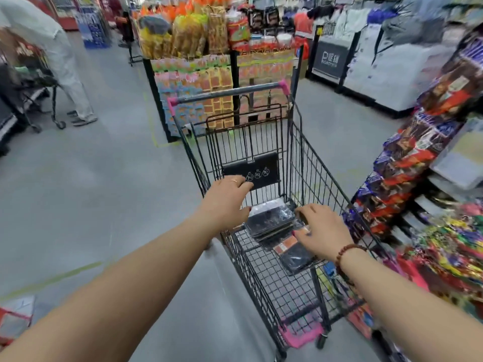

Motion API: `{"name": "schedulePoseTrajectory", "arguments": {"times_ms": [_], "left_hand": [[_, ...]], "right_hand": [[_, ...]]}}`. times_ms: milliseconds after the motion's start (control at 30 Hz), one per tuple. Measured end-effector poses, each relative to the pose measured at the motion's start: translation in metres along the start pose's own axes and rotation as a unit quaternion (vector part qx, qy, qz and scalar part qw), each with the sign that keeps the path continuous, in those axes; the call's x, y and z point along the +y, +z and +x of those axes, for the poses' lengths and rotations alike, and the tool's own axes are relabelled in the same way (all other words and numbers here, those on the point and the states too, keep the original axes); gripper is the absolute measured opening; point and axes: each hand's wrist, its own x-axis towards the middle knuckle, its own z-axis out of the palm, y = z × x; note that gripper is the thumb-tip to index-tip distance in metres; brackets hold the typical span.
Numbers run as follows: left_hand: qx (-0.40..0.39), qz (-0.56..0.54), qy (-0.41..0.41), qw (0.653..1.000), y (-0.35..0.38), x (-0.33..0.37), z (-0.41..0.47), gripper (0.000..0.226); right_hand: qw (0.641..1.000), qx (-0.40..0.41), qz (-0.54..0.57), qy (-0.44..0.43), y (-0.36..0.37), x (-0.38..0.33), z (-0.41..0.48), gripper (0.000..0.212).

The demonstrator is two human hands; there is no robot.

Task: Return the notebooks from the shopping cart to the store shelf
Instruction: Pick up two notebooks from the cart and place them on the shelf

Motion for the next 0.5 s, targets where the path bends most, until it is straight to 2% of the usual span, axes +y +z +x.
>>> {"name": "schedulePoseTrajectory", "arguments": {"times_ms": [200, 333, 500], "left_hand": [[-0.009, -0.002, 0.064, 0.998, 0.022, -0.052, 0.074, 0.065], [-0.015, -0.029, 0.103, 0.994, 0.041, -0.091, 0.121, 0.062], [-0.064, -0.010, 0.208, 0.976, 0.070, -0.117, 0.165, 0.056]], "right_hand": [[0.999, 0.001, -0.013, 0.050, 0.014, -0.005, 0.059, 0.058], [0.993, -0.001, -0.001, 0.122, 0.031, -0.016, 0.097, 0.059], [0.979, -0.017, -0.004, 0.205, 0.044, -0.029, 0.119, 0.054]]}}
